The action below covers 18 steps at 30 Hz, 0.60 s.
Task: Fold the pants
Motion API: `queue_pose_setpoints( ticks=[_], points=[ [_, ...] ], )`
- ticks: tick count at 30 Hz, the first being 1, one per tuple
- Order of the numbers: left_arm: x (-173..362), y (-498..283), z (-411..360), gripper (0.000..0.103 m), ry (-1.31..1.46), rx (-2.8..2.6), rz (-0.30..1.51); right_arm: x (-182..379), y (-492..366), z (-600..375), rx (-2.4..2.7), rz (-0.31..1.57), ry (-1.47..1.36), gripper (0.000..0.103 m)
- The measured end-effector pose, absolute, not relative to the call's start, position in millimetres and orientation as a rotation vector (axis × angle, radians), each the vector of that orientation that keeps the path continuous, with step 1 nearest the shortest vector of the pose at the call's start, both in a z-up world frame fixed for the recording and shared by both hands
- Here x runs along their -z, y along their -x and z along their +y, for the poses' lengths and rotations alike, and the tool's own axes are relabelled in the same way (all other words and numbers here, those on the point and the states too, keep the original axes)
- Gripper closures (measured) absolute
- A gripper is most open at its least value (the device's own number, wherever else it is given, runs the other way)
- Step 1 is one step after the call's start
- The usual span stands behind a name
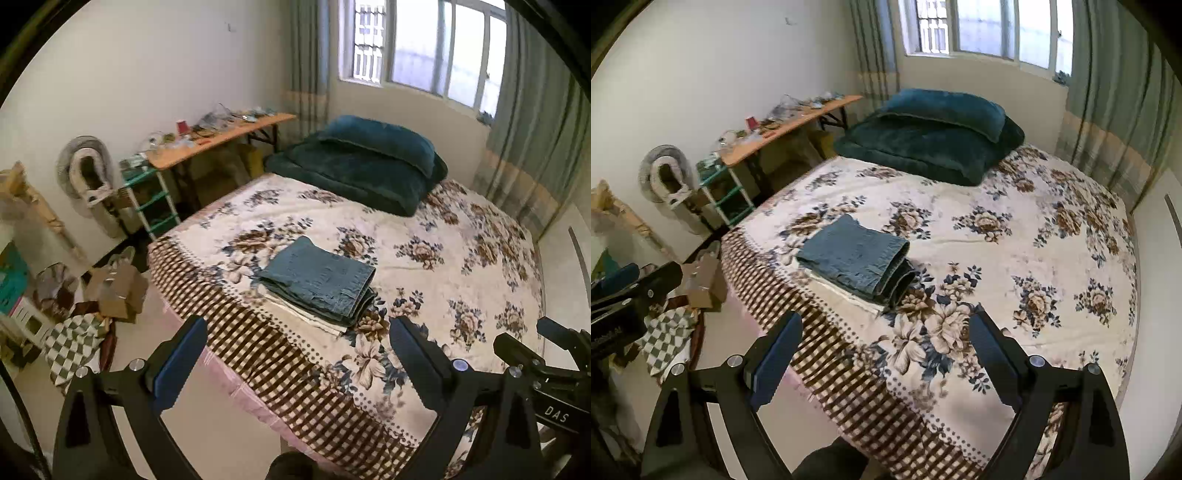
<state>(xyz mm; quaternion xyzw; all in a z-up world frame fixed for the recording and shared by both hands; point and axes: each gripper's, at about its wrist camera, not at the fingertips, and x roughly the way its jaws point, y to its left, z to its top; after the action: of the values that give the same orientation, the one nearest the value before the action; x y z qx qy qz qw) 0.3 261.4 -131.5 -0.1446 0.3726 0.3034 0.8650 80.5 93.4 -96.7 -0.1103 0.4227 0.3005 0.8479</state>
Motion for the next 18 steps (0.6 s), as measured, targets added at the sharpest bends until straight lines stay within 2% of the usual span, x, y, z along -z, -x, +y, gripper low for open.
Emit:
queue_pose_setpoints(
  ticks=[8,18],
  points=[
    [94.6,41.2,216.2,0.002,0.27,-0.684,0.744,32.7,-23.8,51.9,-0.67,0.827,0.245,0.008],
    [66.4,68.2,195.9,0.002,0.26,-0.676,0.712,-32.2,27.6,27.8,-0.673,0.751,0.235,0.008]
  ],
)
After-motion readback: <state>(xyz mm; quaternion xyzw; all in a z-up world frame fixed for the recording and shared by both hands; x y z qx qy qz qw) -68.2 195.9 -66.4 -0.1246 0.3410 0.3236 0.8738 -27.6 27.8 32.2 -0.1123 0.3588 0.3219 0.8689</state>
